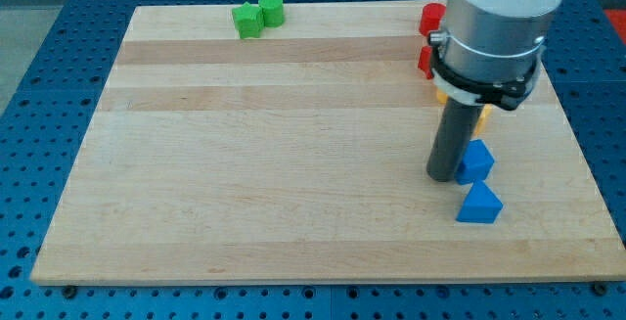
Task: Adjust red star and yellow heart in a vertical line
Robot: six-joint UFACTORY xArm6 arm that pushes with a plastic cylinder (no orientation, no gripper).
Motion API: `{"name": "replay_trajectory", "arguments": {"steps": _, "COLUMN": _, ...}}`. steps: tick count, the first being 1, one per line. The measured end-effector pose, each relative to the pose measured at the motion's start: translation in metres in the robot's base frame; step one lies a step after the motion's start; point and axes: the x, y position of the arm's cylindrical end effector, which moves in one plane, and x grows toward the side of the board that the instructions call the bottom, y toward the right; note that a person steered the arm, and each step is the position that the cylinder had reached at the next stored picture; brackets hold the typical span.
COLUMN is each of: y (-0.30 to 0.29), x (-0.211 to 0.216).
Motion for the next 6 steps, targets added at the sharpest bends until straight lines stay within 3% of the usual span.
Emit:
{"name": "replay_trajectory", "arguments": {"steps": 2, "y": 0.012, "x": -0.024}}
{"name": "replay_trajectory", "arguments": {"steps": 3, "y": -0.059, "x": -0.031}}
{"name": "replay_trajectory", "arguments": {"steps": 5, "y": -0.062, "x": -0.182}}
{"name": "replay_trajectory", "arguments": {"steps": 6, "y": -0.042, "x": -0.208}}
